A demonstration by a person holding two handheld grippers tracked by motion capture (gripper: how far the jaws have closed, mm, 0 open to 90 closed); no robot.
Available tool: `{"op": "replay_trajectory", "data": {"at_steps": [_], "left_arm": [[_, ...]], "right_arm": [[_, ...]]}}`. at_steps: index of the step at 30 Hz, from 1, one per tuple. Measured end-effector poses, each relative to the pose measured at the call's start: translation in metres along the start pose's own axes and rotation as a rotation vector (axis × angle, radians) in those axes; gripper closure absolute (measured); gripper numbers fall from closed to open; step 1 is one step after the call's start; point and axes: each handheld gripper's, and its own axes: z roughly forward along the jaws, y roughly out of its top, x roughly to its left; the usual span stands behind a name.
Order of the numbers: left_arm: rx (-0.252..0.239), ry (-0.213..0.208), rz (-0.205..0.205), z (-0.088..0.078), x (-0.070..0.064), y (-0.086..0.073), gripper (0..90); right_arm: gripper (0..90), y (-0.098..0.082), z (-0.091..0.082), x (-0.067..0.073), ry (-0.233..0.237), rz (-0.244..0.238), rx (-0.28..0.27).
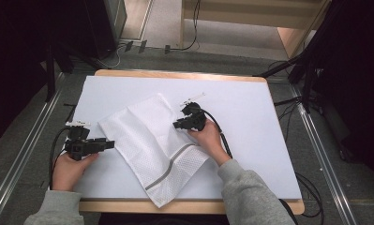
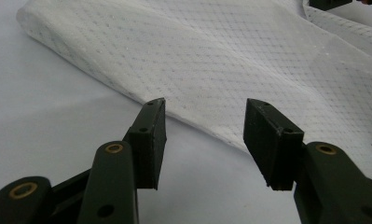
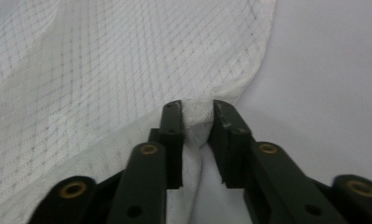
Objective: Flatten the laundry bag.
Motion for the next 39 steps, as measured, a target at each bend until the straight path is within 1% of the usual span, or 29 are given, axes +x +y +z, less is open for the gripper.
{"op": "replay_trajectory", "data": {"at_steps": [2, 4, 6, 9, 10, 11, 13, 16, 17, 18, 19, 20, 21, 22, 23, 26, 27, 32, 33, 34, 35, 37, 38, 39], "left_arm": [[0.003, 0.003, 0.002, 0.000, 0.000, 0.000, 49.9], [0.005, 0.005, 0.001, 0.001, 0.000, 0.000, 49.9], [0.002, 0.004, -0.001, 0.001, 0.001, 0.001, 49.9], [-0.001, 0.005, -0.002, 0.002, 0.002, 0.003, 49.8], [-0.001, 0.005, -0.002, 0.002, 0.002, 0.003, 49.5], [-0.002, 0.004, -0.003, 0.004, 0.002, 0.005, 49.3], [0.000, 0.002, 0.002, 0.006, 0.002, 0.006, 49.2], [0.002, -0.001, 0.004, 0.009, 0.001, 0.009, 49.1], [0.006, -0.003, 0.011, 0.010, 0.000, 0.010, 49.1], [0.003, -0.004, 0.016, 0.012, -0.001, 0.012, 49.0], [0.008, -0.012, 0.028, 0.017, -0.005, 0.015, 49.0], [0.008, -0.012, 0.028, 0.017, -0.005, 0.015, 49.0], [0.013, -0.016, 0.036, 0.020, -0.007, 0.017, 49.0], [0.017, -0.026, 0.048, 0.025, -0.011, 0.020, 49.0], [0.017, -0.026, 0.048, 0.025, -0.011, 0.020, 48.9], [0.031, -0.047, 0.081, 0.040, -0.024, 0.029, 48.9], [0.031, -0.047, 0.081, 0.040, -0.024, 0.029, 49.0], [0.060, -0.071, 0.126, 0.060, -0.040, 0.040, 49.0], [0.070, -0.077, 0.141, 0.068, -0.046, 0.043, 49.0], [0.070, -0.077, 0.141, 0.068, -0.046, 0.043, 49.0], [0.078, -0.076, 0.151, 0.072, -0.049, 0.044, 48.9], [0.092, -0.073, 0.158, 0.080, -0.054, 0.046, 48.9], [0.105, -0.068, 0.170, 0.084, -0.056, 0.047, 49.0], [0.116, -0.071, 0.170, 0.087, -0.059, 0.047, 48.6]], "right_arm": [[87.7, 0.000, -0.001, 0.000, 0.002, -0.001, 0.007], [87.9, 0.000, -0.002, -0.001, 0.001, 0.001, 0.007], [88.0, -0.001, -0.009, -0.005, -0.010, 0.022, 0.002], [88.0, -0.003, -0.018, -0.013, -0.028, 0.030, -0.011], [88.0, -0.003, -0.018, -0.013, -0.028, 0.030, -0.011], [88.0, -0.006, -0.024, -0.019, -0.040, 0.047, -0.015], [88.0, -0.010, -0.030, -0.024, -0.056, 0.063, -0.020], [87.9, -0.013, -0.036, -0.029, -0.073, 0.068, -0.025], [87.9, -0.018, -0.042, -0.035, -0.098, 0.088, -0.035], [87.9, -0.021, -0.044, -0.039, -0.102, 0.099, -0.033], [87.9, -0.023, -0.047, -0.042, -0.111, 0.103, -0.037], [87.9, -0.023, -0.047, -0.042, -0.111, 0.103, -0.037], [87.8, -0.026, -0.049, -0.045, -0.118, 0.112, -0.040], [87.9, -0.030, -0.054, -0.050, -0.137, 0.129, -0.049], [87.8, -0.032, -0.056, -0.052, -0.141, 0.137, -0.052], [87.8, -0.039, -0.065, -0.058, -0.164, 0.163, -0.061], [87.8, -0.039, -0.065, -0.058, -0.164, 0.163, -0.061], [87.5, -0.052, -0.075, -0.064, -0.184, 0.190, -0.070], [87.5, -0.053, -0.076, -0.064, -0.188, 0.193, -0.068], [87.5, -0.053, -0.076, -0.064, -0.188, 0.193, -0.068], [87.5, -0.057, -0.078, -0.065, -0.190, 0.191, -0.068], [87.3, -0.058, -0.079, -0.065, -0.193, 0.194, -0.070], [87.2, -0.061, -0.080, -0.065, -0.195, 0.199, -0.068], [87.2, -0.062, -0.081, -0.065, -0.194, 0.202, -0.071]]}}
